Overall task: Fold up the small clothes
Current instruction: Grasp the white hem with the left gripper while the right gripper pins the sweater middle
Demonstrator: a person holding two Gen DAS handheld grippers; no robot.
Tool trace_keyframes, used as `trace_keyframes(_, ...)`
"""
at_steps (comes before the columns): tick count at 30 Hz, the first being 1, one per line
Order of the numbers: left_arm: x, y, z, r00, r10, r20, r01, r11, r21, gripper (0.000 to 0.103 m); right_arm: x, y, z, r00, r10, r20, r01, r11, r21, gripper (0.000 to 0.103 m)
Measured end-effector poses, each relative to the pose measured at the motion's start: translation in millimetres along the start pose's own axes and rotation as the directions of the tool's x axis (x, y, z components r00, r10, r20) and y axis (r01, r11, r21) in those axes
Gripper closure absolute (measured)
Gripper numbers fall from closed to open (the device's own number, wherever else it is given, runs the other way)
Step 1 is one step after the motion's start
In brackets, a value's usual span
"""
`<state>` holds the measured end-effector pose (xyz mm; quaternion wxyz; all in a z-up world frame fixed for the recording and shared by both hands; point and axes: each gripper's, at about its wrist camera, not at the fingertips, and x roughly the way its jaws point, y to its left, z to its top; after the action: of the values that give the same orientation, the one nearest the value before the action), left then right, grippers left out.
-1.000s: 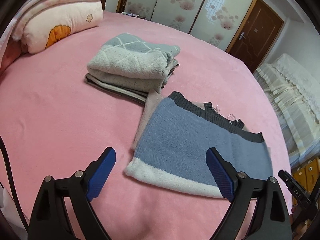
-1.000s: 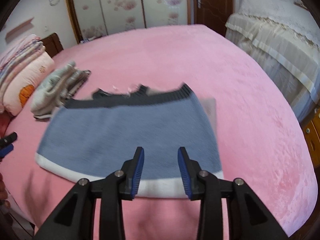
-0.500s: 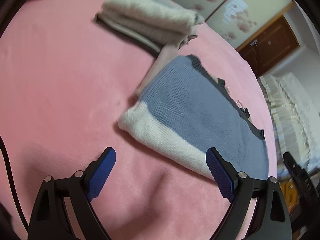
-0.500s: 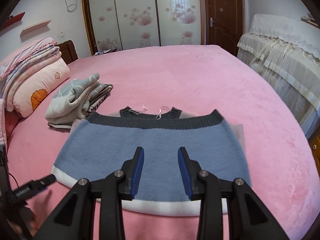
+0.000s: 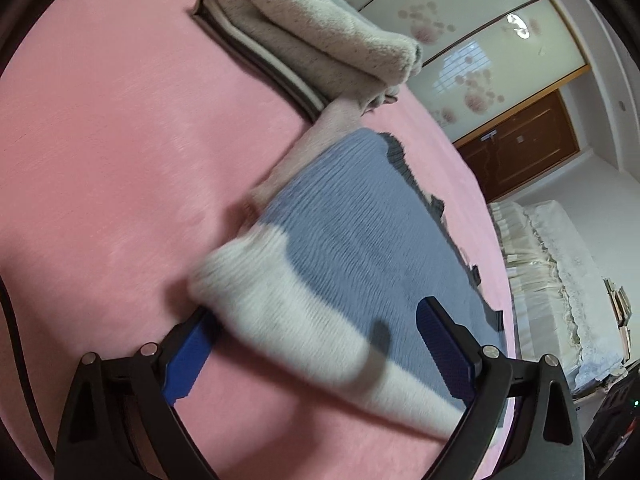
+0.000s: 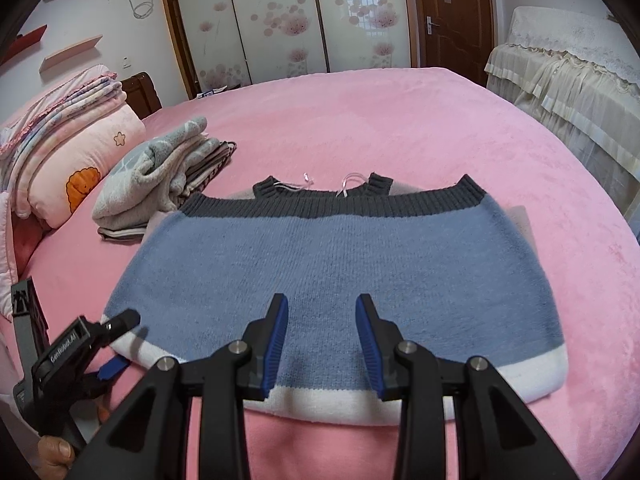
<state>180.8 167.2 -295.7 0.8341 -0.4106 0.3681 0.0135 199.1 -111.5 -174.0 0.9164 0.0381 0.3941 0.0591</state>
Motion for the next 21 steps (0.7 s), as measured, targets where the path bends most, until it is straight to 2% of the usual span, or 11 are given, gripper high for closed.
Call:
trace_keyframes(9,26.9,-11.9,23.4,0.995,-0.102,0.015,0.102,0.995,-0.011,0.009,12.0,1.0,-0.1,1.000,-0.002,-0.004,0.002,1.000,-0.005,0.068)
trace_keyframes(10,30.0,-13.1,25.3,0.994,-0.109,0.016,0.109,0.994,-0.014,0.012,13.2,0.3,0.7,1.000,0.000,-0.003,0.000,1.000,-0.003,0.068)
trace_keyframes(12,33.3,-13.8,27.9,0.993,-0.116,0.014,0.116,0.993,-0.019,0.023,15.8,-0.2,2.1,1.000,0.000,-0.002,0.000,1.000,-0.003,0.068)
trace_keyframes(13,35.4,-12.7,29.6,0.993,-0.121,0.005,0.121,0.992,-0.026,0.036,16.9,-0.6,2.7,1.000,0.000,-0.002,0.000,1.000,-0.004,0.068)
trace_keyframes(14,38.3,-11.7,31.0,0.992,-0.123,-0.002,0.122,0.992,-0.034,0.044,18.4,-0.6,3.7,1.000,0.002,-0.002,-0.002,1.000,-0.004,0.068)
trace_keyframes(15,40.6,-10.5,32.5,0.994,-0.111,-0.011,0.111,0.993,-0.038,0.061,20.2,-0.4,4.8,1.000,0.004,-0.002,-0.004,1.000,-0.006,0.070)
trace_keyframes(16,42.8,-10.7,34.0,0.994,-0.104,-0.030,0.103,0.994,-0.027,0.069,22.0,0.3,5.7,1.000,0.005,-0.004,-0.005,1.000,-0.008,0.074)
trace_keyframes(19,38.9,-19.4,34.0,0.996,-0.085,-0.015,0.085,0.996,0.027,0.080,28.8,3.5,9.8,1.000,0.016,-0.008,-0.017,1.000,-0.019,0.083)
trace_keyframes(21,31.9,-31.5,32.4,0.998,-0.066,0.017,0.065,0.994,0.086,0.085,34.4,7.6,13.6,1.000,0.019,-0.008,-0.019,0.999,-0.030,0.086)
